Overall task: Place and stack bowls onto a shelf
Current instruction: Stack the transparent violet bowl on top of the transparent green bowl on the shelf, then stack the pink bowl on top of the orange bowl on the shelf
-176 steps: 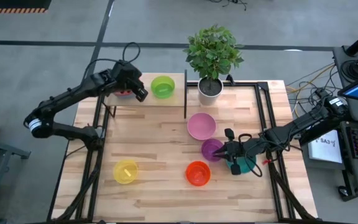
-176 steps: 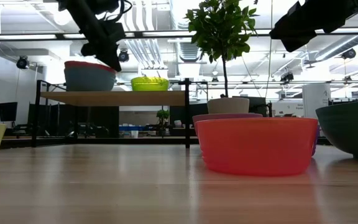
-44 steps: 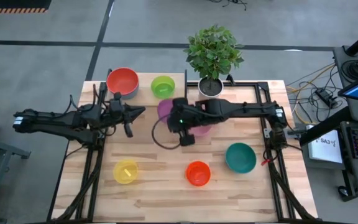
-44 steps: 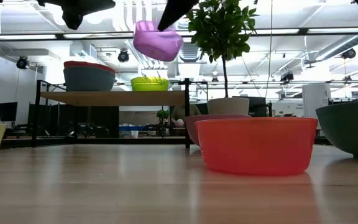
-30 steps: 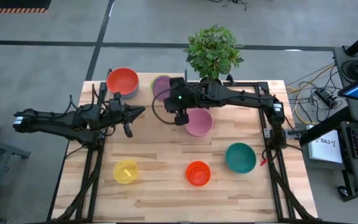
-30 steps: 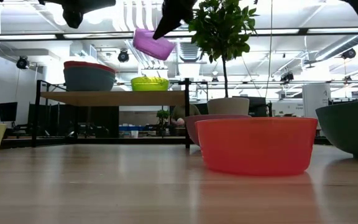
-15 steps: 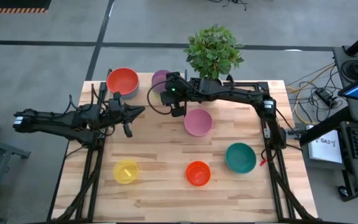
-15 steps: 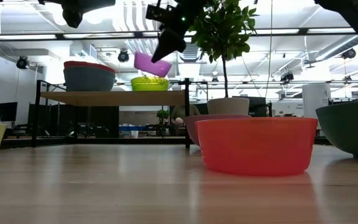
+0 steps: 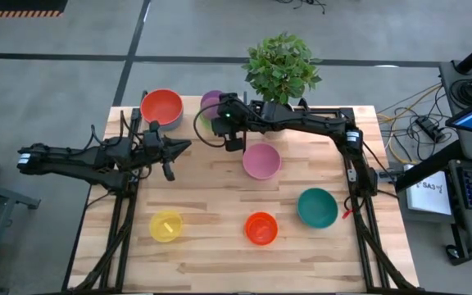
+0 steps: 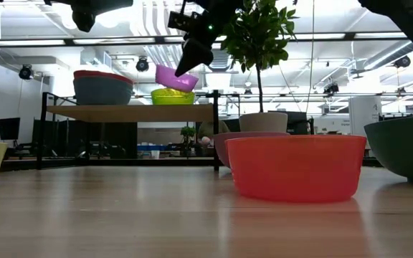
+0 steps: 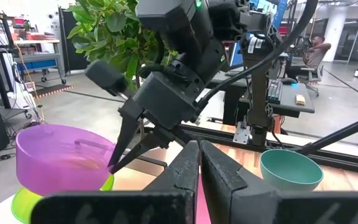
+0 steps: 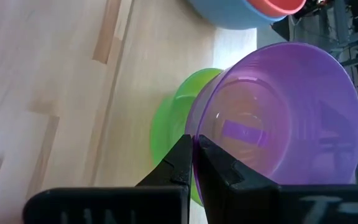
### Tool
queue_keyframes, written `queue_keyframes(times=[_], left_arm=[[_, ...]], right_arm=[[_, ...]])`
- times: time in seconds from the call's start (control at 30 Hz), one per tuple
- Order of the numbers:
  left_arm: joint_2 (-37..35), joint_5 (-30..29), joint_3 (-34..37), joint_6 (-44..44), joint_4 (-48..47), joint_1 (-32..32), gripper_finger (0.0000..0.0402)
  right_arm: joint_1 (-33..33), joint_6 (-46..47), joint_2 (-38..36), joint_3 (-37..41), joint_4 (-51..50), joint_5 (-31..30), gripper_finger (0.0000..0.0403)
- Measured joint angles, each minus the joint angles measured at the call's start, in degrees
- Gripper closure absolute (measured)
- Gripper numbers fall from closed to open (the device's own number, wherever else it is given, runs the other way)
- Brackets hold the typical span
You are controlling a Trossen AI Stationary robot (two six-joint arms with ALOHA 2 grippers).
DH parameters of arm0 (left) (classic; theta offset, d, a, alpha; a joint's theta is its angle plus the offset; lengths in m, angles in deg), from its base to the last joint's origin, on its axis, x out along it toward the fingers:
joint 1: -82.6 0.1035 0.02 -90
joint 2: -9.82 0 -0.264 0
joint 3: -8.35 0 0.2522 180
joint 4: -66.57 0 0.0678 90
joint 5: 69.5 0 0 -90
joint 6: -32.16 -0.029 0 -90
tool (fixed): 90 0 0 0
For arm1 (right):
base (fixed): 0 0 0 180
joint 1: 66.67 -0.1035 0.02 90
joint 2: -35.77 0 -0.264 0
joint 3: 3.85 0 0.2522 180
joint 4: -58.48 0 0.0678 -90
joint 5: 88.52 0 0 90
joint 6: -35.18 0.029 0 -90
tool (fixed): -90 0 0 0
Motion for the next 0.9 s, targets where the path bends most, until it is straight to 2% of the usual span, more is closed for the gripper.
queue_keyframes(times=[0.23,0.63,0.9], left_arm=[[0.0,0.0,0.0,0.0,0.0,0.0,0.0402],[0.06,0.0,0.0,0.0,0.0,0.0,0.0402],[0.15,0.0,0.0,0.0,0.0,0.0,0.0402]], right_arm=[[0.0,0.0,0.5,0.02,1.64,0.0,0.0389],[0.22,1.45,1.14,0.08,2.69,-0.62,0.0327],[0.13,4.77,0.14,0.09,1.41,-2.0,0.0322]])
